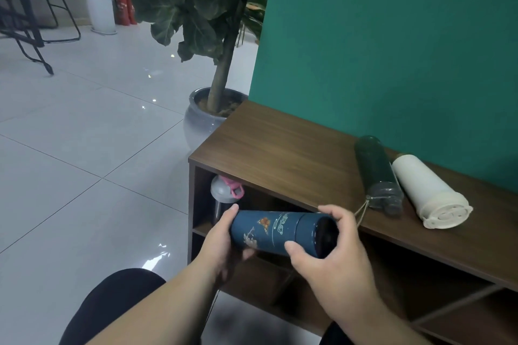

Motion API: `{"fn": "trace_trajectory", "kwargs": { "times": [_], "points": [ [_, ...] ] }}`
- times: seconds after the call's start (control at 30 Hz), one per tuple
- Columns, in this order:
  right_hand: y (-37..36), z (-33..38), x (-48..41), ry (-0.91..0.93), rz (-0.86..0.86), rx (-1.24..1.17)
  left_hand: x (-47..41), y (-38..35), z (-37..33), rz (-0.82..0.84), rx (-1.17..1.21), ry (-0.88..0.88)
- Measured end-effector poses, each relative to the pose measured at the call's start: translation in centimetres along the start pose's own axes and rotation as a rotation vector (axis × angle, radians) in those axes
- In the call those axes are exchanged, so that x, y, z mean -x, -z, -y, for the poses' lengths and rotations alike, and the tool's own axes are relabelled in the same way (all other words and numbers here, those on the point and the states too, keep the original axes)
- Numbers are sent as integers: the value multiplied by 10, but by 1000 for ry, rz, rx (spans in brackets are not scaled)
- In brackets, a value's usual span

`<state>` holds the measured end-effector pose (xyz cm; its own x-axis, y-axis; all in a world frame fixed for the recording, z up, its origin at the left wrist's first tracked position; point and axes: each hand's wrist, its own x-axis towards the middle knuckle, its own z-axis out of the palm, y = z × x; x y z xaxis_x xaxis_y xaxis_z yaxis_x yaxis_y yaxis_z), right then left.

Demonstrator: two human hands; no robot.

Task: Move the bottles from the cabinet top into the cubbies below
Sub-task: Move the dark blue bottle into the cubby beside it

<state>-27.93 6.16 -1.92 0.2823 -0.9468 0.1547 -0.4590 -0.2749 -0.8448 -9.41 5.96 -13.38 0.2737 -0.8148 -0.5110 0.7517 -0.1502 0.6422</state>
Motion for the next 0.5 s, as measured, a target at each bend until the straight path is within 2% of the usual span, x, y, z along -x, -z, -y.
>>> {"fn": "trace_trajectory", "kwargs": {
  "times": [0.13, 0.23, 0.37, 0.5],
  "points": [
    [-34, -46, 0, -147, -39, -352, -15, 8, 10, -60, -69, 136],
    [-56, -78, -4, -250, -41, -481, -32, 14, 23, -106, -170, 214],
    [-76, -100, -18, -314, -85, -339, -51, 17, 42, -103, -478, 220],
    [-89, -104, -42, -331, -85, -140, -65, 12, 49, -31, -574, 235]
  ]
}}
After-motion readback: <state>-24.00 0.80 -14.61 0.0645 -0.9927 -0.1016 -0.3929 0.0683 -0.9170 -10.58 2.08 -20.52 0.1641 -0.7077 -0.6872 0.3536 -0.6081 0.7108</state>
